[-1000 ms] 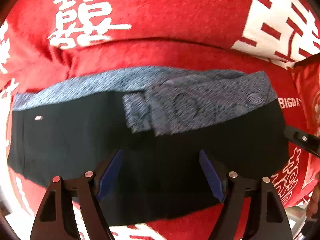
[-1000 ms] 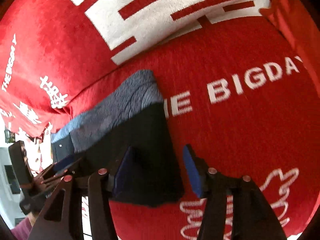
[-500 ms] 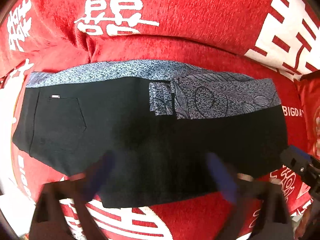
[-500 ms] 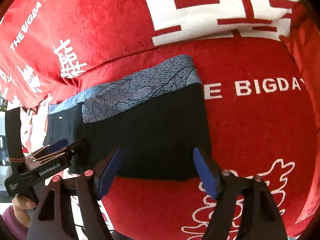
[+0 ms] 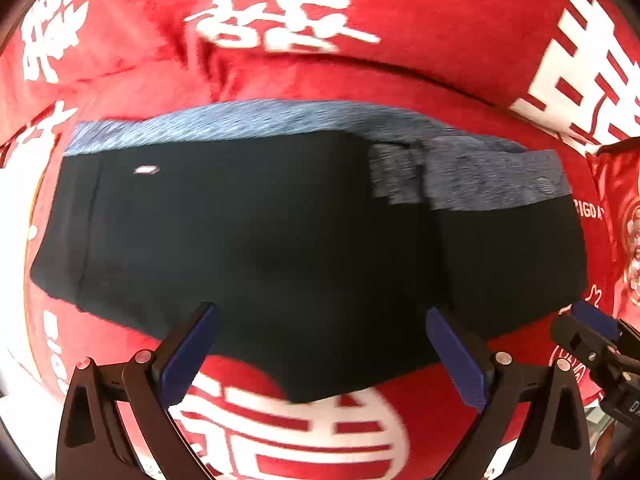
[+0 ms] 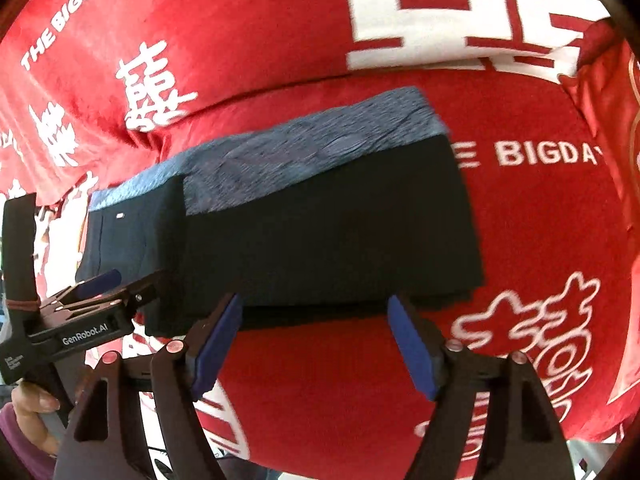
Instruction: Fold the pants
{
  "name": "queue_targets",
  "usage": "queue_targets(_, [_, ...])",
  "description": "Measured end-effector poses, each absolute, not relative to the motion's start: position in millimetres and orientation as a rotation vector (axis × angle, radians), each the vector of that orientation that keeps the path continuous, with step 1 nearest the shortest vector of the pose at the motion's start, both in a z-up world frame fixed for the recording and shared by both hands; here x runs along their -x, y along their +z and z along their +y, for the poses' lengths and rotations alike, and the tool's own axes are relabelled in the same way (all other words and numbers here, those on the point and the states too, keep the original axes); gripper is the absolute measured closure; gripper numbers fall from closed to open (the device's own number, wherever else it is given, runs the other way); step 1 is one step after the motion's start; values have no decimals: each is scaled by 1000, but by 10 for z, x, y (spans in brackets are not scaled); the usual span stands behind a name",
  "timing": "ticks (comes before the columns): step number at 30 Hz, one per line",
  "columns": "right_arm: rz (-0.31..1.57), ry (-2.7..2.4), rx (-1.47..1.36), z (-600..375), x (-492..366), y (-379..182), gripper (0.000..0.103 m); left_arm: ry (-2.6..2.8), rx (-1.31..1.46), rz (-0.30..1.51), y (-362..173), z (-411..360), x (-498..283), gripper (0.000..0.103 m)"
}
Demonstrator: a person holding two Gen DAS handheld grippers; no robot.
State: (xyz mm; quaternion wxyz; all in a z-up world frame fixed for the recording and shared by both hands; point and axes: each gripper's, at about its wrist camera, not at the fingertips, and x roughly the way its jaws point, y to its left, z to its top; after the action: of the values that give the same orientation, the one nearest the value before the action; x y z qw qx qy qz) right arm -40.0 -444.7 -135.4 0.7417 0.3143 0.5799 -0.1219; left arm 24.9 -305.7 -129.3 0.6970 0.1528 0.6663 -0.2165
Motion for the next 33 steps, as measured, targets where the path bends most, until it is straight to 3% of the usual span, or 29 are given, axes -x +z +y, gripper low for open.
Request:
queue_targets(18, [1431,-111,-519,-3098,-394,-1491,24,-246,-165,1572,-1499,-1398,-565,0])
queue_targets(33, [1491,-114,-425,-2791,-530,-1508,20,-214,-29,1590,-1569,-763,-780,0])
